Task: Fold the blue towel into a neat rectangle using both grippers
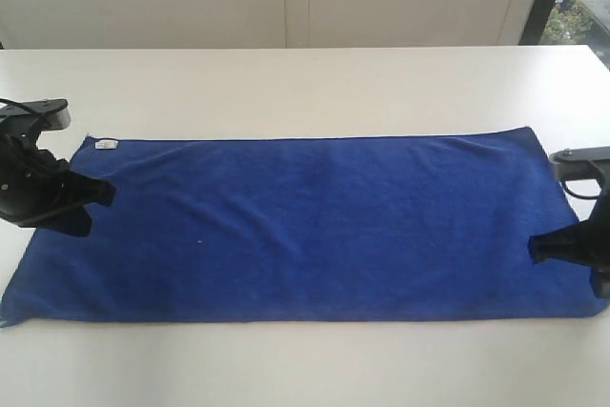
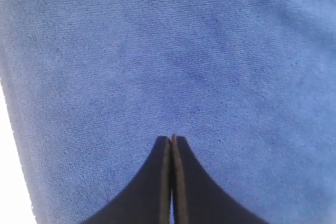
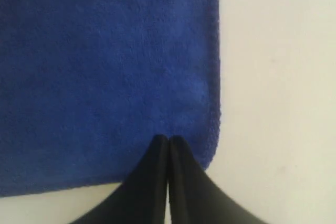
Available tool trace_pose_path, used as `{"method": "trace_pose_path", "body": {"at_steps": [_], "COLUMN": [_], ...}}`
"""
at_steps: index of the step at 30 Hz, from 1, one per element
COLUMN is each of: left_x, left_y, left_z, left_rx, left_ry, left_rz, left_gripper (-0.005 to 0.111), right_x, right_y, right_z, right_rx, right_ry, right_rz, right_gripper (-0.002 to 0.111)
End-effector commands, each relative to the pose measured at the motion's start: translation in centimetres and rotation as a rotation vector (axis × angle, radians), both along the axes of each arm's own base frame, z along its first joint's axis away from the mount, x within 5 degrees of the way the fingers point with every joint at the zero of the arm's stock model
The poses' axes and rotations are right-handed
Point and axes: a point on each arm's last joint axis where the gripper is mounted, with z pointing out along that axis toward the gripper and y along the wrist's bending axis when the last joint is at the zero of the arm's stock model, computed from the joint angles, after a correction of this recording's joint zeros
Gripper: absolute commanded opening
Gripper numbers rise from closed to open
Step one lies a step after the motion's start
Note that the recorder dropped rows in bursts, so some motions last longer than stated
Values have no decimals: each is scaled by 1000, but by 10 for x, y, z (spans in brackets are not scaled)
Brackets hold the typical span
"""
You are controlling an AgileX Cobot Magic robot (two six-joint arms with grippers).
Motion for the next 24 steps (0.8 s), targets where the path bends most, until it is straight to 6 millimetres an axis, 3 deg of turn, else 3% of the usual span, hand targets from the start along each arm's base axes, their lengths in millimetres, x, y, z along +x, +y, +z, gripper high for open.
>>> {"method": "trace_pose_path", "body": {"at_steps": [1,5,11,24], "left_x": [-3,-3,-3,-3], "left_y": [0,0,0,0], "left_z": [0,0,0,0], "left_rx": [-13,-13,-14,-13], "left_ry": [0,0,4,0], "left_rz": [21,21,19,21], "left_gripper": [0,0,0,0], "right_x": [-13,-13,-13,-10], "right_y": [-4,-4,-3,-5], "right_z": [-6,-7,-27,-9], "right_rx": [-31,-37,-22,-42], "right_ry": [55,54,65,96], "right_rz": [30,39,52,29], "right_gripper": [0,0,0,0]}}
